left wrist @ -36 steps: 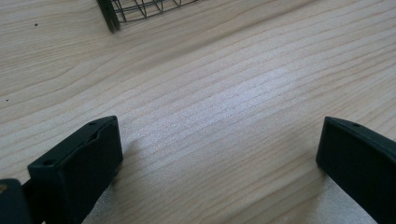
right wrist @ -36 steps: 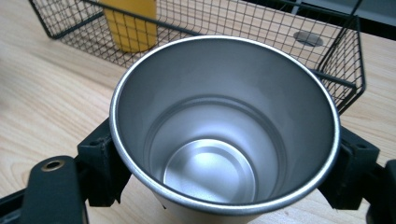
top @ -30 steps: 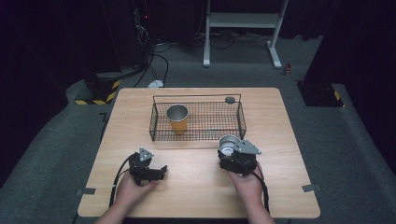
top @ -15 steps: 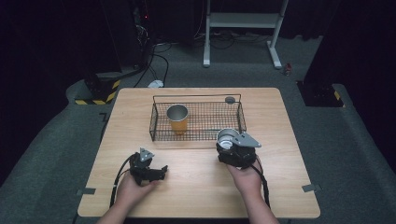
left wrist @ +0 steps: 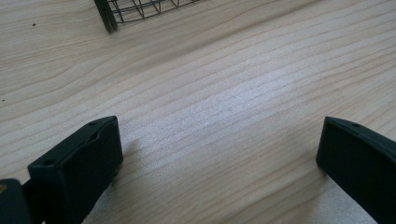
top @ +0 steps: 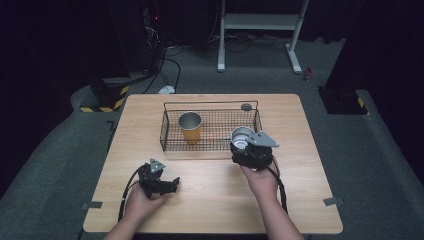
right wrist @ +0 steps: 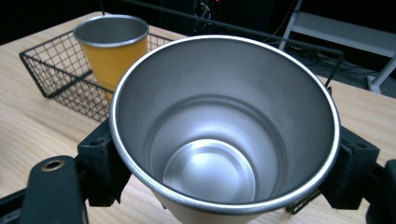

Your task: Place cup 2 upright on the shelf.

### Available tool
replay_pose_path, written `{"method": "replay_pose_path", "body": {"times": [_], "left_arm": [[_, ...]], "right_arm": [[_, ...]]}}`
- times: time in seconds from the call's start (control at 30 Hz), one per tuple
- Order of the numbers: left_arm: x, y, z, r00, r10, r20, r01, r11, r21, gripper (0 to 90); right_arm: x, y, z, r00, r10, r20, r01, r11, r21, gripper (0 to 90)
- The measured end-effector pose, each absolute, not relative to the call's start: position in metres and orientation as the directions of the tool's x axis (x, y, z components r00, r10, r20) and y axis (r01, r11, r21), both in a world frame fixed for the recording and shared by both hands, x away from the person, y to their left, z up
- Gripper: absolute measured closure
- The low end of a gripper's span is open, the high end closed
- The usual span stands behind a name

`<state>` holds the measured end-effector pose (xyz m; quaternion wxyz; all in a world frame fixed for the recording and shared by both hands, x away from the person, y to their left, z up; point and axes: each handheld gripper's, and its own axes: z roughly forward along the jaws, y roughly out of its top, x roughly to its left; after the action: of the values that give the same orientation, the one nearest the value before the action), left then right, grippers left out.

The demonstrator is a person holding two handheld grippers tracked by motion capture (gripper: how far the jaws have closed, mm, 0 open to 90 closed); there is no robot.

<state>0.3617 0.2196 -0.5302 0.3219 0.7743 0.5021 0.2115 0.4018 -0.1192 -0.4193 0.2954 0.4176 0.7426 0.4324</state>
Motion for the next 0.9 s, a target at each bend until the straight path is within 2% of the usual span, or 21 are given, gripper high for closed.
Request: {"method": "replay_pose_path", "body": {"times": [0.9], "left_arm": [[0.362,0.219,-0.53,0.411,0.912,0.006,0.639,-0.293,0.711,0.7]], "right_arm": [[0.466,-0.109,-0.402,-0.401,0.914,-0.064,0.41,0.242,0.879,18.5]]}}
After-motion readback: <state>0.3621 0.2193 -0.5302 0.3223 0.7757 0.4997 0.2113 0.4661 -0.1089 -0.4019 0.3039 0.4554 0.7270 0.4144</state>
